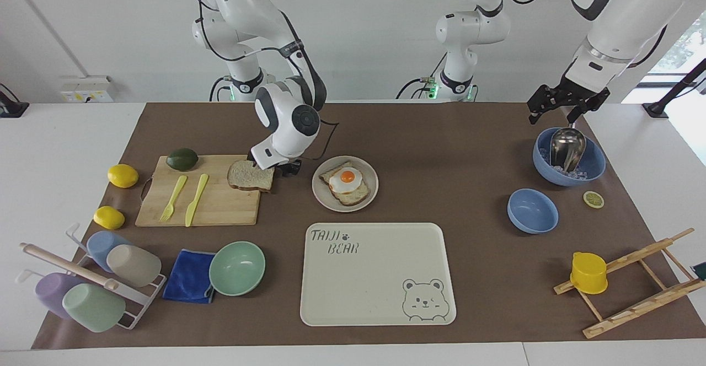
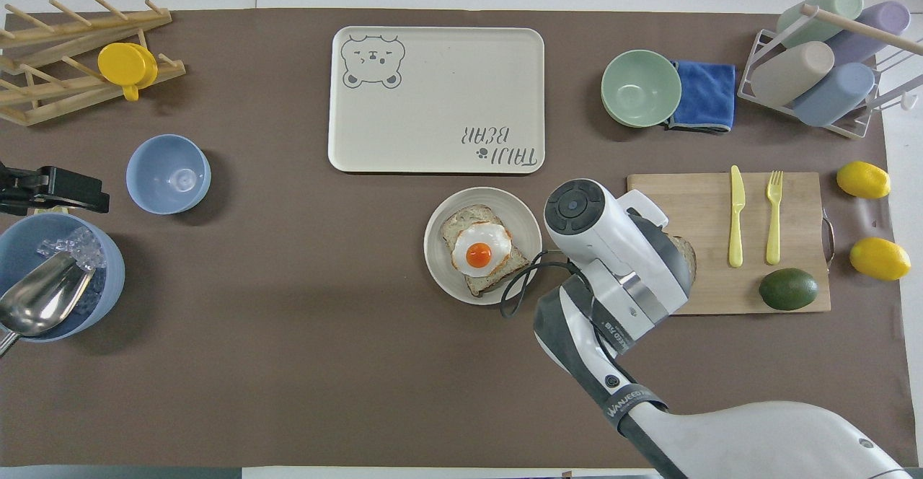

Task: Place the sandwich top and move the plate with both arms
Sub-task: 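Reach the right gripper to the bread slice on the cutting board and grasp it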

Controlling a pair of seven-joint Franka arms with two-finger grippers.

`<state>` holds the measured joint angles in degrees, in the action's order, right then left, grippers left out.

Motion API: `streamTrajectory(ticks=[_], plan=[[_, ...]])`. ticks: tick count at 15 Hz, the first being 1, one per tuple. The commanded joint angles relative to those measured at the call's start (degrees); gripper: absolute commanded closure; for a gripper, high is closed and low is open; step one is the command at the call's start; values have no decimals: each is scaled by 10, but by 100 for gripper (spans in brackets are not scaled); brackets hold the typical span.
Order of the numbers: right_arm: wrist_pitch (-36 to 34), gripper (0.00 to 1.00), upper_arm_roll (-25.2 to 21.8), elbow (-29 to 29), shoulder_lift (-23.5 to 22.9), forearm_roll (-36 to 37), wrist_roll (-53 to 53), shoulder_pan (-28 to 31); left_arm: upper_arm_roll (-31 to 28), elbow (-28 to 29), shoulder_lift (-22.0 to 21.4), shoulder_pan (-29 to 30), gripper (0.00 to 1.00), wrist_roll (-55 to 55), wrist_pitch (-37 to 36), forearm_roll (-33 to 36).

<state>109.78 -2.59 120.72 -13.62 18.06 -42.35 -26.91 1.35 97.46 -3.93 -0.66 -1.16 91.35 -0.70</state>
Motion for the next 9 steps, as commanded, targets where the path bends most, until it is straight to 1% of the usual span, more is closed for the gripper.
streamTrajectory(ticks=[1,5,7,9], plan=[[11,23,4,29,22,31,-5,7,-6,9,-11,-7,0,-2,0,10],[5,75,4,29,22,33,-5,2,-6,9,-12,-7,0,-2,0,10],[-9,100,5,12,20,35,-3,-2,-6,9,-12,-7,0,-2,0,10],[-53,100,5,-29,12,47,4,-14,-6,9,-12,-7,0,-2,0,10]])
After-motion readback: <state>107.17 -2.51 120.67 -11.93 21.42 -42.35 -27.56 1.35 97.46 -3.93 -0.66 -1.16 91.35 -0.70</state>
